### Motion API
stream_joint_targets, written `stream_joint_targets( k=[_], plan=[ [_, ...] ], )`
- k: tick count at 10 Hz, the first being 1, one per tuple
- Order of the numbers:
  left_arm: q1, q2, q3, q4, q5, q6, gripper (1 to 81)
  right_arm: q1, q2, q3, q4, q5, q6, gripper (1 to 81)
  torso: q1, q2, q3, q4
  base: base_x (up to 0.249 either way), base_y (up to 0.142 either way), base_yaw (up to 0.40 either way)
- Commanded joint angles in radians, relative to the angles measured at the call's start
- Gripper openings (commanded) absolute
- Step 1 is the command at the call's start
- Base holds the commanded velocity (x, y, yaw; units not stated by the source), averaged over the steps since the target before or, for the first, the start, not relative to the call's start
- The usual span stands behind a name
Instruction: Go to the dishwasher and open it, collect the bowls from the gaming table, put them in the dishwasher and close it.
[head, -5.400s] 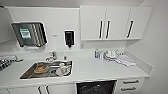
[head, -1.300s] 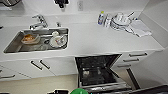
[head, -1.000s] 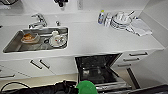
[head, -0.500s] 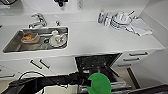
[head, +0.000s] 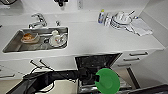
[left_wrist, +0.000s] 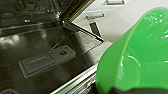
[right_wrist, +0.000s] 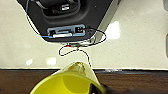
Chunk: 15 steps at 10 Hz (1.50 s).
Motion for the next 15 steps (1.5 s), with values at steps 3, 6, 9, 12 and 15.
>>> stream_joint_targets(
  k=[3, 6, 9, 12, 15],
  plan=[
    [-0.127, 0.045, -0.025, 0.031, -0.041, -0.025, 81.1, -0.036, -0.01, -0.02, -0.001, -0.078, 0.001, 1.0, 0.0, 0.0, 0.0, 0.0, 0.0, 0.0, 0.0],
    [-0.106, 0.028, -0.024, 0.031, -0.043, -0.024, 81.1, -0.031, -0.007, -0.023, -0.002, -0.078, 0.001, 1.0, 0.0, 0.0, 0.0, 0.0, 0.0, 0.0, 0.0],
    [-0.01, -0.063, 0.045, 0.063, -0.043, -0.018, 81.1, -0.039, -0.034, -0.01, -0.001, 0.053, 0.002, 1.0, 0.0, 0.0, 0.0, 0.0, 0.0, 0.0, 0.0],
    [0.184, -0.266, 0.226, 0.251, -0.044, -0.018, 81.1, -0.048, -0.167, 0.165, -0.005, 0.187, 0.004, 1.0, 0.0, 0.0, 0.0, 0.0, 0.0, 0.0, 0.0],
    [0.404, -0.406, 0.358, 0.483, -0.044, -0.019, 81.1, -0.042, -0.391, 0.462, -0.001, 0.302, 0.01, 1.0, 0.0, 0.0, 0.0, 0.0, 0.0, 0.0, 0.0]
  ],
)
